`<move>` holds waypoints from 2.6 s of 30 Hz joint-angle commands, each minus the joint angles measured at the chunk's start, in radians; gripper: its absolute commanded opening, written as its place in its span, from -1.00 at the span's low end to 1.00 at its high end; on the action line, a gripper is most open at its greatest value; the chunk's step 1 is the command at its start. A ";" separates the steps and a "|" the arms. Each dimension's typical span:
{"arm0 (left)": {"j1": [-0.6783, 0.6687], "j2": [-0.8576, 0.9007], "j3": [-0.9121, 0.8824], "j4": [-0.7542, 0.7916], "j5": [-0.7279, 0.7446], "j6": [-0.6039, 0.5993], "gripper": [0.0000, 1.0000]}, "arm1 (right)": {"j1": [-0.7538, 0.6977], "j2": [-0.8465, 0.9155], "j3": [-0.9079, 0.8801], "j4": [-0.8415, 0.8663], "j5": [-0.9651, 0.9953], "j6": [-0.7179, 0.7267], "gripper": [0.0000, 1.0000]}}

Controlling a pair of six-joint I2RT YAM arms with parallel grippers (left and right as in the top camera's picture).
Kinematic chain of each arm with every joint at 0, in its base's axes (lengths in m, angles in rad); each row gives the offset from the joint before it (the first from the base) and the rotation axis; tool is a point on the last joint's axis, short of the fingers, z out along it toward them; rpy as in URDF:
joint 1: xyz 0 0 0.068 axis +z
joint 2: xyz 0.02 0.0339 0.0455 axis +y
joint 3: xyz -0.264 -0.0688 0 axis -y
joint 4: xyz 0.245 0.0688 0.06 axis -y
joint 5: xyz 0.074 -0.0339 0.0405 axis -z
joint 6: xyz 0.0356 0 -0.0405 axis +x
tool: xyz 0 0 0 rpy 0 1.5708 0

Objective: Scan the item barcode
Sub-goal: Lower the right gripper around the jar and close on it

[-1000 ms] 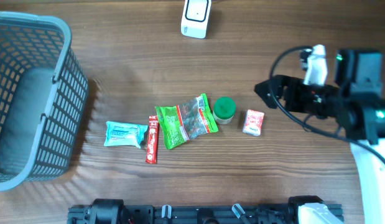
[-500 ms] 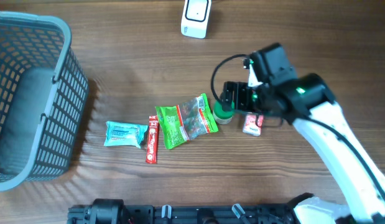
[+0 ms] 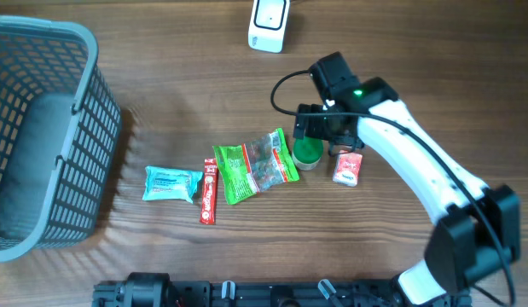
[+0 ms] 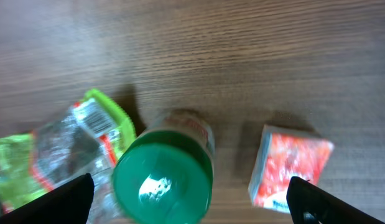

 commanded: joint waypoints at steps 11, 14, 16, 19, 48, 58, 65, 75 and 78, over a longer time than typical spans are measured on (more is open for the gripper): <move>0.008 -0.005 -0.009 0.000 0.016 -0.013 1.00 | 0.003 0.127 0.014 0.037 -0.096 -0.271 0.99; 0.008 -0.005 -0.009 0.000 0.016 -0.014 1.00 | 0.005 0.124 0.019 0.033 -0.093 -0.271 1.00; 0.007 -0.005 -0.009 0.000 0.016 -0.013 1.00 | 0.005 0.123 0.035 0.014 -0.083 -0.273 0.99; 0.007 -0.005 -0.009 0.000 0.016 -0.013 1.00 | 0.005 0.123 0.115 -0.061 -0.069 -0.287 0.99; 0.007 -0.005 -0.009 0.000 0.016 -0.014 1.00 | 0.058 0.219 0.241 -0.191 -0.108 -0.821 1.00; 0.007 -0.005 -0.009 0.000 0.016 -0.013 1.00 | 0.092 0.311 0.240 -0.126 0.102 -0.732 0.99; 0.007 -0.005 -0.009 0.000 0.016 -0.013 1.00 | 0.091 0.378 0.240 -0.130 0.126 -0.682 0.91; 0.007 -0.005 -0.009 0.000 0.016 -0.013 1.00 | 0.091 0.383 0.240 -0.169 0.030 -0.552 0.19; 0.007 -0.005 -0.009 0.000 0.016 -0.013 1.00 | 0.090 0.383 0.240 -0.174 0.030 -0.388 0.04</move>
